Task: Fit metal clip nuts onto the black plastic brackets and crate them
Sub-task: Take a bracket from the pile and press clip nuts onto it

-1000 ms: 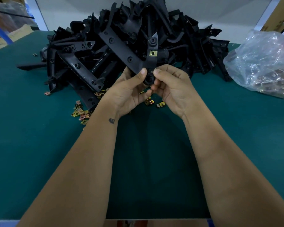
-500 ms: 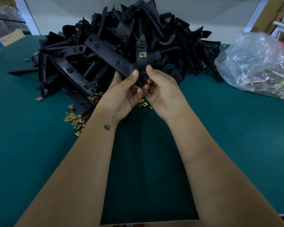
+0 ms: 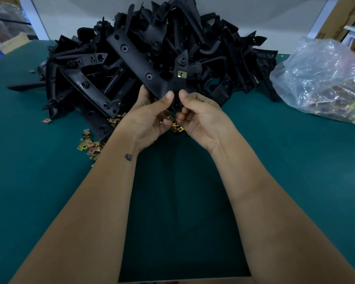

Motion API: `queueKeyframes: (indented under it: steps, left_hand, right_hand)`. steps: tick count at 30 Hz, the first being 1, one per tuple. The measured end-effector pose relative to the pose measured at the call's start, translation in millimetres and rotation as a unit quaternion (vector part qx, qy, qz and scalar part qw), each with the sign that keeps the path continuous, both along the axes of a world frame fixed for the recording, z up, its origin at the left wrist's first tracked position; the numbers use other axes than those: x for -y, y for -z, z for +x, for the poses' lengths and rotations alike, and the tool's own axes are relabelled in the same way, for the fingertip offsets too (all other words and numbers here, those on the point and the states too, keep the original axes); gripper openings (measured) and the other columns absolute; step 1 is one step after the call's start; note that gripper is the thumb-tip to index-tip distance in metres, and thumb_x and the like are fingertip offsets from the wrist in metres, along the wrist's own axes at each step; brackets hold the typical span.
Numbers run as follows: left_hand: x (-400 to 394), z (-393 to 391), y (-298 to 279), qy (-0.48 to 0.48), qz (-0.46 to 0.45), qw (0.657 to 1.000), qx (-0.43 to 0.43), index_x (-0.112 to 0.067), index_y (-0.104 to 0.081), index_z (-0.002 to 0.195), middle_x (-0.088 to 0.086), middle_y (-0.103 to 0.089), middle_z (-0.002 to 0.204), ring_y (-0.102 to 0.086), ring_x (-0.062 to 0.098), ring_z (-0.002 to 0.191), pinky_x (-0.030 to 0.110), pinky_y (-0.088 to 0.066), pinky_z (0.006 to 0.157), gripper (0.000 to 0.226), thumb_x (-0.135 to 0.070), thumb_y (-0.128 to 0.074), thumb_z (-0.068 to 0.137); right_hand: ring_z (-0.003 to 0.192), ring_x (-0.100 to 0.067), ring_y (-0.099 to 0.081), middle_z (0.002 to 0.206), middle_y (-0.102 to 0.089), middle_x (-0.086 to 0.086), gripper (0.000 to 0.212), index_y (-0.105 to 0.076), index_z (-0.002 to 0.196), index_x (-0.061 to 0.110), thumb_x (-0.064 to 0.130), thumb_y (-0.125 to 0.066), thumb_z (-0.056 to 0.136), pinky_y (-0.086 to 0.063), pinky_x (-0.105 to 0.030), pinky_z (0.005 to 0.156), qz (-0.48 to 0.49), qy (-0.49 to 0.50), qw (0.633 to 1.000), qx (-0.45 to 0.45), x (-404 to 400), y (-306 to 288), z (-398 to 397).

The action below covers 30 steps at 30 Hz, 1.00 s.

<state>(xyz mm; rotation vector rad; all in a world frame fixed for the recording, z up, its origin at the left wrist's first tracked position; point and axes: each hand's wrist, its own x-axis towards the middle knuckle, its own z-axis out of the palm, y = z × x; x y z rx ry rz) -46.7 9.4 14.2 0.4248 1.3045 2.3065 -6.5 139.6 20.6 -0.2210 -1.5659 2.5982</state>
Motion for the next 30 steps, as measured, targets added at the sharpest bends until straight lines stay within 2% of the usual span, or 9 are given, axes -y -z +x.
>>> queueKeyframes:
  steps: [3,8,13,17,19,21,25,28,30]
  left_hand:
    - [1.5,-1.4,-0.7,-0.005,-0.024,1.000,0.002,-0.031,-0.050,0.113,-0.008,-0.072,0.098,-0.063,0.007,0.066,0.015,-0.042,0.046,0.030,-0.017,-0.065,0.091]
    - [4.9,-1.9,-3.0,-0.003,-0.044,0.999,-0.002,-0.037,-0.055,0.108,-0.012,-0.071,0.100,-0.061,0.004,0.069,0.016,-0.042,0.047,0.039,-0.026,-0.074,0.075]
    - [5.9,-2.8,-4.9,0.010,-0.066,0.998,-0.002,-0.034,-0.051,0.110,-0.013,-0.070,0.095,-0.062,0.002,0.066,0.015,-0.040,0.044,0.041,-0.026,-0.073,0.076]
    - [8.2,-4.2,-6.7,0.020,-0.112,0.993,-0.013,-0.033,-0.052,0.119,-0.016,-0.070,0.087,-0.057,0.000,0.058,0.015,-0.039,0.043,0.048,-0.023,-0.073,0.077]
    - [6.7,-3.8,-6.5,0.019,-0.087,0.996,-0.023,-0.035,-0.055,0.117,-0.015,-0.070,0.091,-0.059,0.000,0.060,0.015,-0.041,0.044,0.041,-0.021,-0.072,0.082]
    - [2.4,-1.8,-6.0,-0.003,-0.053,0.998,-0.033,-0.032,-0.056,0.116,-0.009,-0.071,0.100,-0.063,0.003,0.070,0.017,-0.046,0.050,0.036,-0.017,-0.071,0.086]
    - [-7.0,0.5,-2.1,-0.021,0.030,0.999,0.014,-0.018,-0.052,0.124,0.003,-0.068,0.113,-0.066,0.015,0.088,0.022,-0.054,0.064,0.035,-0.011,-0.064,0.092]
    - [-7.2,-1.8,0.7,-0.034,0.067,0.996,0.038,-0.016,-0.053,0.125,0.002,-0.070,0.109,-0.067,0.014,0.086,0.025,-0.056,0.069,0.031,-0.009,-0.059,0.096]
    - [-6.4,-3.7,2.2,-0.045,0.078,0.995,0.043,-0.016,-0.054,0.121,0.001,-0.073,0.100,-0.070,0.013,0.080,0.026,-0.058,0.071,0.026,-0.006,-0.058,0.097]
  right_hand:
    - [0.051,-0.012,-0.047,0.054,-0.047,0.001,0.037,-0.052,0.058,0.013,0.011,-0.063,0.093,-0.048,-0.021,0.053,0.018,-0.006,1.000,0.007,-3.0,0.1,-0.5]
    - [0.054,-0.011,-0.046,0.055,-0.047,0.002,0.046,-0.057,0.048,0.019,0.010,-0.063,0.093,-0.047,-0.021,0.053,0.041,-0.030,0.999,0.010,-6.9,-2.2,-1.0]
    - [0.050,-0.012,-0.046,0.055,-0.046,0.001,0.044,-0.054,0.052,0.017,0.010,-0.062,0.094,-0.046,-0.022,0.054,0.074,-0.048,0.996,0.016,-12.7,-3.9,0.1]
    - [0.052,-0.013,-0.044,0.054,-0.045,0.000,0.040,-0.047,0.056,0.014,0.007,-0.063,0.093,-0.043,-0.022,0.051,0.141,-0.066,0.987,0.024,-17.7,-5.5,1.3]
    - [0.050,-0.012,-0.047,0.054,-0.048,0.001,0.039,-0.050,0.056,0.015,0.009,-0.065,0.091,-0.045,-0.021,0.050,0.133,-0.066,0.989,0.010,-19.6,-7.3,1.6]
    - [0.049,-0.010,-0.051,0.054,-0.051,0.003,0.033,-0.056,0.059,0.015,0.011,-0.067,0.090,-0.048,-0.020,0.052,0.118,-0.044,0.992,-0.010,-19.3,-8.9,0.8]
    - [0.052,-0.011,-0.054,0.058,-0.053,0.002,0.024,-0.063,0.075,0.011,0.023,-0.063,0.095,-0.053,-0.024,0.059,0.093,-0.004,0.995,-0.023,-13.5,-8.2,-1.3]
    - [0.057,-0.014,-0.058,0.065,-0.057,-0.003,0.041,-0.067,0.094,0.004,0.039,-0.048,0.102,-0.053,-0.028,0.066,0.052,0.007,0.999,-0.014,-10.3,-5.8,-2.7]
    - [0.058,-0.014,-0.058,0.067,-0.059,-0.004,0.043,-0.070,0.095,0.006,0.040,-0.044,0.103,-0.051,-0.026,0.061,0.082,0.038,0.996,-0.014,-7.4,-4.0,-3.6]
